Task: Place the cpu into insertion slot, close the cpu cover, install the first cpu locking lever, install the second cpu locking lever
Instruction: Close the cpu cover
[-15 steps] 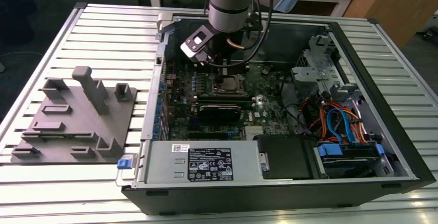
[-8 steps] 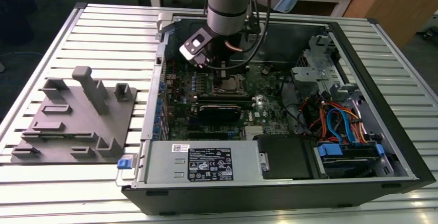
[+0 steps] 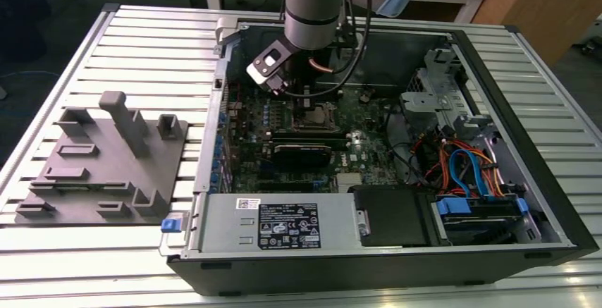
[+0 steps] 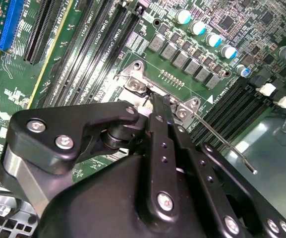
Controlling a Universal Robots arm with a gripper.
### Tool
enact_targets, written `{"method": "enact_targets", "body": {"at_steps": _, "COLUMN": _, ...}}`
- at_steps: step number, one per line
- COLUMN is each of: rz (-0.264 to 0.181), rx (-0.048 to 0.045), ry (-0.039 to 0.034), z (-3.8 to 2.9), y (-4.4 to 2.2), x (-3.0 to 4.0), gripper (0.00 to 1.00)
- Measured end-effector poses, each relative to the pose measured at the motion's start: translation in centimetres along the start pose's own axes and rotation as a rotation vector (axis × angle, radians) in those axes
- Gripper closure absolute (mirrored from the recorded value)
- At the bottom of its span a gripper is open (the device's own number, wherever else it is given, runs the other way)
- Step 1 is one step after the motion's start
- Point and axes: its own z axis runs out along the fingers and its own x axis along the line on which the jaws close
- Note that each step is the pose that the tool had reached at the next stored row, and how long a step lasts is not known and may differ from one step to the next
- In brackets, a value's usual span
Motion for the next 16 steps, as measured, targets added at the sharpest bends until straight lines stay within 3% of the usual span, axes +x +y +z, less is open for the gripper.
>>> {"method": "enact_targets", "body": {"at_steps": 9, "rz": -0.004, "rx": 0.0000, "ry": 0.0002, "z": -0.60, "y": 0.03, "x": 0.01, "gripper": 0.89}}
{"method": "enact_targets", "body": {"at_steps": 12, "rz": -0.004, "rx": 0.0001, "ry": 0.0002, "z": -0.60, "y": 0.46, "x": -0.01, "gripper": 0.89}}
{"method": "enact_targets", "body": {"at_steps": 16, "rz": -0.004, "rx": 0.0001, "ry": 0.0001, "z": -0.61, "y": 1.51, "x": -0.06, "gripper": 0.89}}
